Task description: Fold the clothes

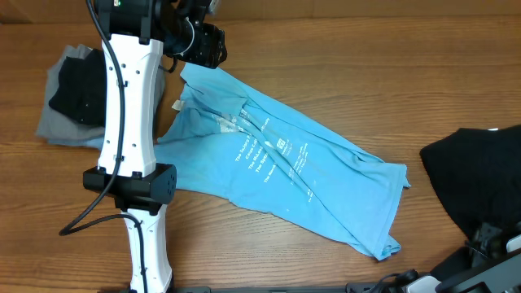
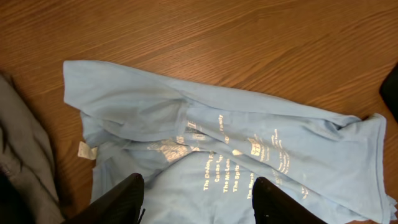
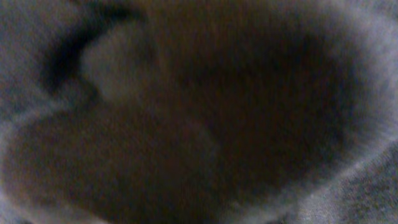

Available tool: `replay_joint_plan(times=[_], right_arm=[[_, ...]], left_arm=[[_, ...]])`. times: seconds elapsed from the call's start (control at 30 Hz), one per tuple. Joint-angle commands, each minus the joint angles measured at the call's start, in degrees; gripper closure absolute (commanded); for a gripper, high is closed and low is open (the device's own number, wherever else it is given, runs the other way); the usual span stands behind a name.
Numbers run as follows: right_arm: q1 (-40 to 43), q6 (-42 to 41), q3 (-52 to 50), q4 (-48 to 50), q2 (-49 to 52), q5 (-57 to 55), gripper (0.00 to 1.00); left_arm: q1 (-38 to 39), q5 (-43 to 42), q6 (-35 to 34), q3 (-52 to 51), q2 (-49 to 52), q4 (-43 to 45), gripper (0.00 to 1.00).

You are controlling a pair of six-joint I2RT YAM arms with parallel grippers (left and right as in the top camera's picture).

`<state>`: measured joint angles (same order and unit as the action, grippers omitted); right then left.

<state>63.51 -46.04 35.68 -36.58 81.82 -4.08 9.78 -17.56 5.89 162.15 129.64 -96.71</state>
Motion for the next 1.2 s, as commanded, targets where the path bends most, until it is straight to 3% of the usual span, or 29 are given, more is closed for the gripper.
replay_joint_plan(times=[0.0, 0.27, 0.37, 0.53, 0.57, 0.63, 0.77, 0.87, 1.0, 1.17], right_arm=[[1.9, -3.8, -0.8, 4.3, 2.4, -6.1, 0.96], [5.9, -3.6, 8.4, 7.9, 9.1, -6.7, 0.96], [6.7, 0.5, 14.2, 8.7, 11.0, -6.8, 0.96], [6.3, 3.3, 22.6, 5.4, 12.1, 0.2, 0.96], [6.1, 4.4, 23.8, 4.7, 12.1, 3.3, 0.91], [5.6, 6.6, 25.4, 3.4, 12.1, 10.7, 0.66], [2.3, 10.1, 26.7, 2.8, 12.1, 24.3, 0.59], [-3.1, 12.2, 26.7, -1.1, 12.1, 26.0, 0.59], [-13.1, 13.4, 25.4, -6.9, 12.1, 19.4, 0.73], [-22.6, 4.9, 21.2, -3.0, 13.2, 3.0, 0.81]], left_arm=[[0.4, -3.4, -0.8, 1.0, -1.6, -0.1, 0.41], [0.4, -5.2, -0.8, 1.0, -1.6, -0.1, 0.4], [0.4, -5.1, -0.8, 1.0, -1.6, -0.1, 0.39], [0.4, -5.0, -0.8, 1.0, -1.6, -0.1, 0.4], [0.4, -5.0, -0.8, 1.0, -1.6, -0.1, 0.39], [0.4, -5.0, -0.8, 1.0, -1.6, -0.1, 0.39], [0.4, -5.0, -0.8, 1.0, -1.6, -0.1, 0.39], [0.4, -5.0, -0.8, 1.0, -1.6, -0.1, 0.39], [0.4, -5.0, -0.8, 1.0, -1.6, -0.1, 0.39], [0.4, -5.0, -0.8, 1.0, -1.6, -0.1, 0.38]])
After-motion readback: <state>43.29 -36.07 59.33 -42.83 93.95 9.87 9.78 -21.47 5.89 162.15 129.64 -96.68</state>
